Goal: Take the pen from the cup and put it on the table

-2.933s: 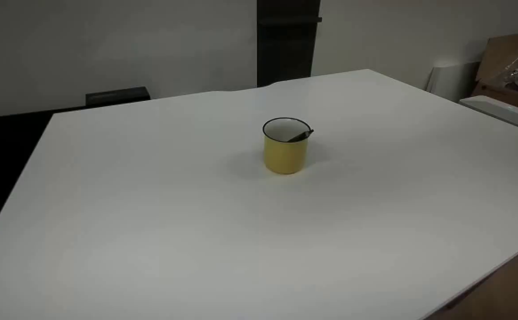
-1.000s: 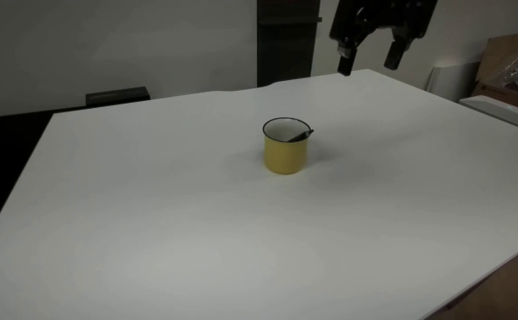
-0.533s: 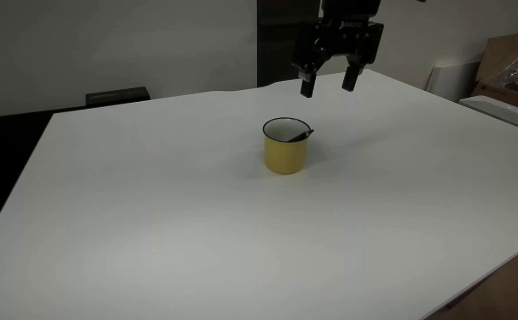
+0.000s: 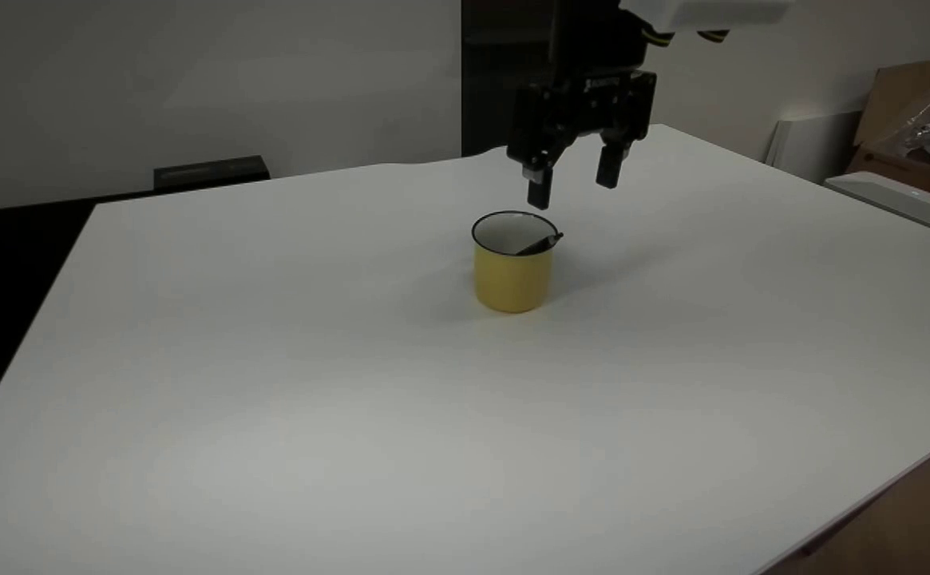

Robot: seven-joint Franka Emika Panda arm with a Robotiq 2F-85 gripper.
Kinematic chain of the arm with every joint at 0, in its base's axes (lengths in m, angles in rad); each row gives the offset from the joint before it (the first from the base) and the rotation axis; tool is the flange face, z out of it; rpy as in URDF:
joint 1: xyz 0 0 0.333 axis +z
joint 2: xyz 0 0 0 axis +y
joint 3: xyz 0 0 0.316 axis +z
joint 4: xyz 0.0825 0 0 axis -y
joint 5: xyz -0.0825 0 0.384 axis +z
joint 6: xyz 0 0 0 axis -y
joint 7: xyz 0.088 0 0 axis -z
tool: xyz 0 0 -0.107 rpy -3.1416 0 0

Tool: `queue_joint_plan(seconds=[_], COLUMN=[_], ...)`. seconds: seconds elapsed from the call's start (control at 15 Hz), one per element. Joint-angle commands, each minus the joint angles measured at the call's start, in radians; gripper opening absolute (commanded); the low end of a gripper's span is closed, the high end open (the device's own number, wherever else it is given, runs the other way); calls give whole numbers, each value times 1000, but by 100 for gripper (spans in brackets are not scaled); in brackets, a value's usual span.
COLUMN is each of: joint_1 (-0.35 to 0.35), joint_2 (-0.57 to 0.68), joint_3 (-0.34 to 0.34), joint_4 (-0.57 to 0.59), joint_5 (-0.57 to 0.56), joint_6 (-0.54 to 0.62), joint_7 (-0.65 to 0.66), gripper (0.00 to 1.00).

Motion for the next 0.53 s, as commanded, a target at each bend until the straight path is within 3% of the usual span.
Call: queue_joint_plan(seconds=[0.0,0.47], joint_1=[6,25], joint_2=[0,33], joint_3=[-5,-16], joint_4=[5,10], joint_5=[-10,-65], joint_6=[-9,-3], joint_7=[3,19], gripper=[100,100])
